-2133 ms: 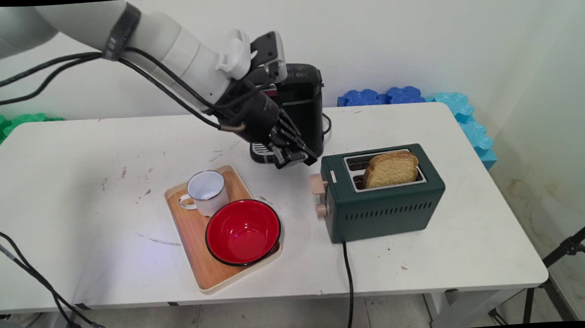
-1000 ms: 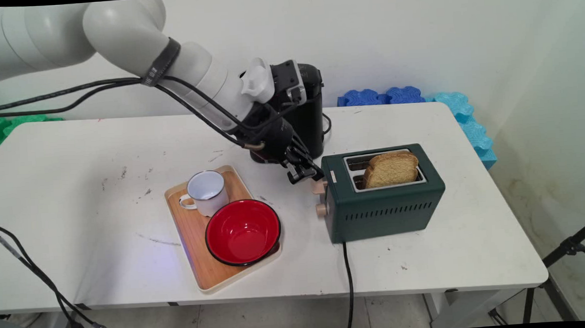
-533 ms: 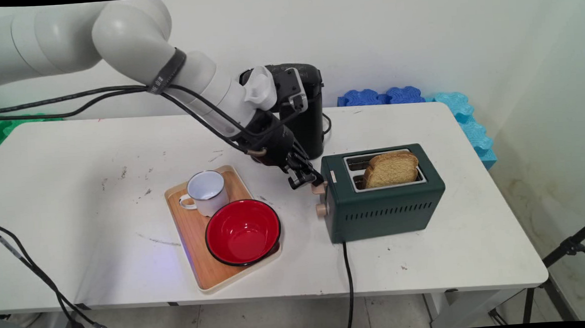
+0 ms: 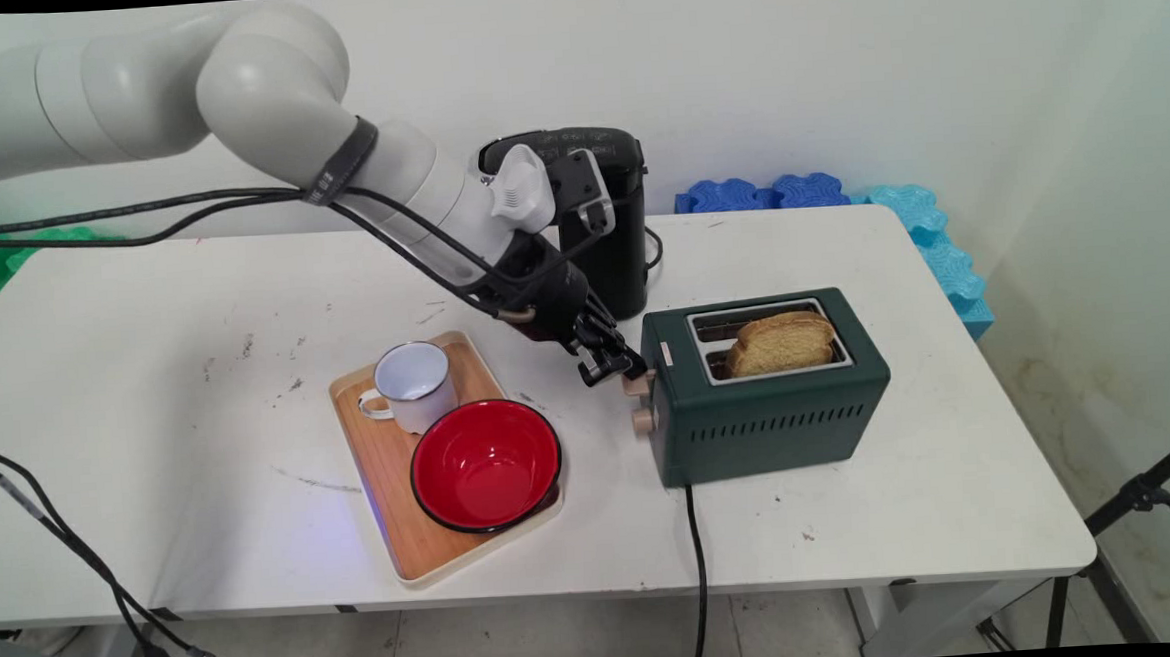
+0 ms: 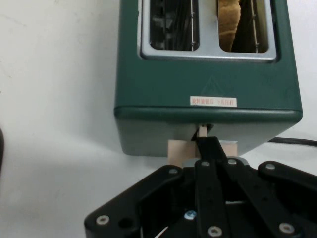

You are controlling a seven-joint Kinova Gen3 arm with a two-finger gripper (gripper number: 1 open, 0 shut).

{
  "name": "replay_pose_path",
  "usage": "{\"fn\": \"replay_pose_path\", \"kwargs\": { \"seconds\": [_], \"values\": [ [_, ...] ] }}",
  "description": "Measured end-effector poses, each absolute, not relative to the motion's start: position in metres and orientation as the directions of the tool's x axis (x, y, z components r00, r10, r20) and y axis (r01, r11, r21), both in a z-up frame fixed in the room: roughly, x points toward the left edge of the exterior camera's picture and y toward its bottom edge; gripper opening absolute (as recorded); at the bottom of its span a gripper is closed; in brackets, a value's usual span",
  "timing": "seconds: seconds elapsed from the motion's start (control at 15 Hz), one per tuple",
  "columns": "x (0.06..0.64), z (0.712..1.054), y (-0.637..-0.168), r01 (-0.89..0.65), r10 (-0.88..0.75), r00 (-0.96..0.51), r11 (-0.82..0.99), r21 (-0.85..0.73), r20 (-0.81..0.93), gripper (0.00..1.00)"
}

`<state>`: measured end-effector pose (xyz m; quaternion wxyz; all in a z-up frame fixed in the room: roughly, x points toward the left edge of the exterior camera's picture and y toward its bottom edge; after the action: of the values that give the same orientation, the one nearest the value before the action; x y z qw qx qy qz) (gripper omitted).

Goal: Press the toaster switch

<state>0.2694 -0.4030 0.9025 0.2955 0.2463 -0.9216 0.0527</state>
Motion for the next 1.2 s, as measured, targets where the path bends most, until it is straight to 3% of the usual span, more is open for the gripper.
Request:
{"fn": "replay_pose_path", "kwargs": {
  "seconds": [1.2],
  "values": [
    [0.271, 0.875, -0.402, -0.473, -0.394, -0.698, 0.881, 0.028, 0.598, 0.00]
  ]
}}
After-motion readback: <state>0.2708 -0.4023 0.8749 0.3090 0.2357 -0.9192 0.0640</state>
